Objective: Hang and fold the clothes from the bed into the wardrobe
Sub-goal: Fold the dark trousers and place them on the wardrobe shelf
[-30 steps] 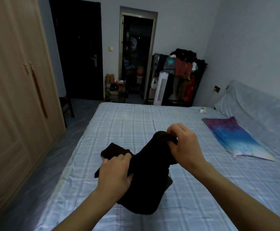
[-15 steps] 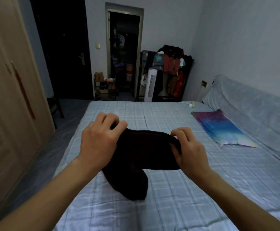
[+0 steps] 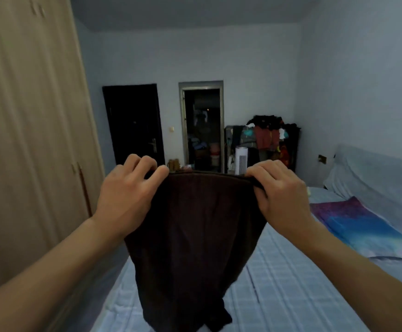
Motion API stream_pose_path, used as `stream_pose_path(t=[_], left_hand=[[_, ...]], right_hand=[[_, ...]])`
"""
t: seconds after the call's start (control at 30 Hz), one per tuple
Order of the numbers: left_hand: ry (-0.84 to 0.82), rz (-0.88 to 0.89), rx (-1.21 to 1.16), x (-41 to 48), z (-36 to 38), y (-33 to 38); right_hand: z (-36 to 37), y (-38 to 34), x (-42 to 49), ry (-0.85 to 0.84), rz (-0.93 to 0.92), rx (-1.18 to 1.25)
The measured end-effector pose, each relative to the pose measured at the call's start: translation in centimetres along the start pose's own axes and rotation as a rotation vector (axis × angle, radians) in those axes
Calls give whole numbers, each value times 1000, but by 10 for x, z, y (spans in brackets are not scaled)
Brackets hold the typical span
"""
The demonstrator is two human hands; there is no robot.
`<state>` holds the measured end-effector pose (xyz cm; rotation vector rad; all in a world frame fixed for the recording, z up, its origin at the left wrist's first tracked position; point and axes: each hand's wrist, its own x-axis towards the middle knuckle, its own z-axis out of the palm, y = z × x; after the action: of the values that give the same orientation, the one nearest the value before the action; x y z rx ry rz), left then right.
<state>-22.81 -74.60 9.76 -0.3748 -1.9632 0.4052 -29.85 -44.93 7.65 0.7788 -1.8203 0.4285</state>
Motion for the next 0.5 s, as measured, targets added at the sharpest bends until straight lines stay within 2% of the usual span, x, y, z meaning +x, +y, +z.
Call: stream_pose_path(t=[0.17, 0.33, 0.5], left_hand=[[130, -19, 74, 60, -46, -9], [263, -7, 72, 113, -83, -4], [322, -21, 93, 139, -106, 9]], right_hand=[[-57, 23, 56, 228, -62, 53], [-115, 38, 94, 318, -105, -35], [-157, 49, 112, 365, -134, -85]])
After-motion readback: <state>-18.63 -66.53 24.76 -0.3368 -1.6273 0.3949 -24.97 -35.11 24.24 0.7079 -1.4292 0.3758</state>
